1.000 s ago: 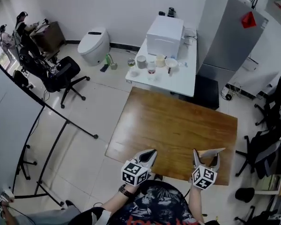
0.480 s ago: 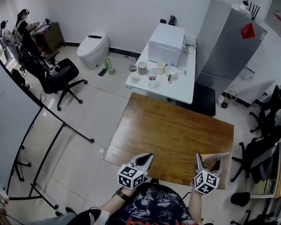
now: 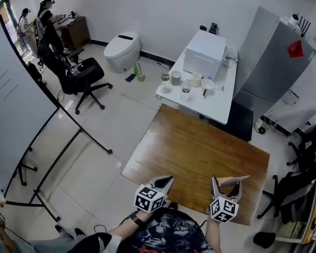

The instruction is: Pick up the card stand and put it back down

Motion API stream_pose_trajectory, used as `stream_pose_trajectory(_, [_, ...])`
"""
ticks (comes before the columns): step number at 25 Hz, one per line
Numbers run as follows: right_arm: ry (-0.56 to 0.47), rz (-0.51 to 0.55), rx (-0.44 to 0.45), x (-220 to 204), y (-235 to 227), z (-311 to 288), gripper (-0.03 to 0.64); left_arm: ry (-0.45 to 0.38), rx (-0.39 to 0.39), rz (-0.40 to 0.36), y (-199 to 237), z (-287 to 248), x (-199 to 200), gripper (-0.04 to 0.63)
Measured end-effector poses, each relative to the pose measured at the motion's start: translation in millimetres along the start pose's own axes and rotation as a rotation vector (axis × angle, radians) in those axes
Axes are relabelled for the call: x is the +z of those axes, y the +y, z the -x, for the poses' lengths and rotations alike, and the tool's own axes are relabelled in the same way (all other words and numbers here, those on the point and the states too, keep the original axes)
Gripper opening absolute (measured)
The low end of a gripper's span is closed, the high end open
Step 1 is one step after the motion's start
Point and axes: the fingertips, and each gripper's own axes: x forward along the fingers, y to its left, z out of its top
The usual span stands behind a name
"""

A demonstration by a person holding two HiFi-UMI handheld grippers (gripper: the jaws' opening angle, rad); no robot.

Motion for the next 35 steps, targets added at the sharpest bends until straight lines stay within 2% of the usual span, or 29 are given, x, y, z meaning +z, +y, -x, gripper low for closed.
stream_pose_trajectory(6, [0.04,0.033,0.185,-23.8,53.2,-43.2,0.554,-0.025,0.118,0.056,15.0,20.9,-9.5,-0.002])
stream_pose_trajectory(10, [0.097,0.05,0.347,-74.6,105.0,-101.8,0.554,-0.035,0.224,0.112,31.8,39.7,-26.5,-0.002])
stream_pose_trajectory(12, [0.147,0.074,0.401,-106.0,131.2,-137.7,0.554,-0.035,0.262,0.146,36.0,47.0,-33.8,-0.002])
stream_pose_trajectory(17, [0.325,0.238,0.496,-194.5,199.9,-201.8,0.552,-0.102,0.293,0.355,21.8,81.2,-50.4,-0.003])
stream_pose_trajectory(20, [0.405,0.279,0.554,-232.4,243.7,-221.6,0.552,-0.11,0.397,0.422,25.5,114.7,-69.7,-0.002])
stream_pose_trajectory(22, [0.42,0.303,0.567,-244.9,261.1,-237.5,0.552,-0.122,0.465,0.462,30.3,131.6,-79.8,-0.002])
stream_pose_trajectory(25, [0.371,0.353,0.553,-252.5,270.6,-261.4,0.552,-0.14,0.526,0.505,33.1,143.7,-89.7,-0.003])
stream_pose_trajectory(29, [0.312,0.394,0.588,-258.5,284.8,-272.9,0.549,-0.163,0.547,0.531,37.0,138.9,-96.5,-0.002])
stream_pose_trajectory(32, [0.388,0.386,0.646,-265.0,288.1,-267.0,0.555,-0.154,0.518,0.522,39.0,132.7,-94.1,-0.003])
stream_pose_trajectory(35, [0.464,0.287,0.653,-264.6,257.2,-250.5,0.58,-0.155,0.476,0.499,38.1,126.2,-82.9,-0.002])
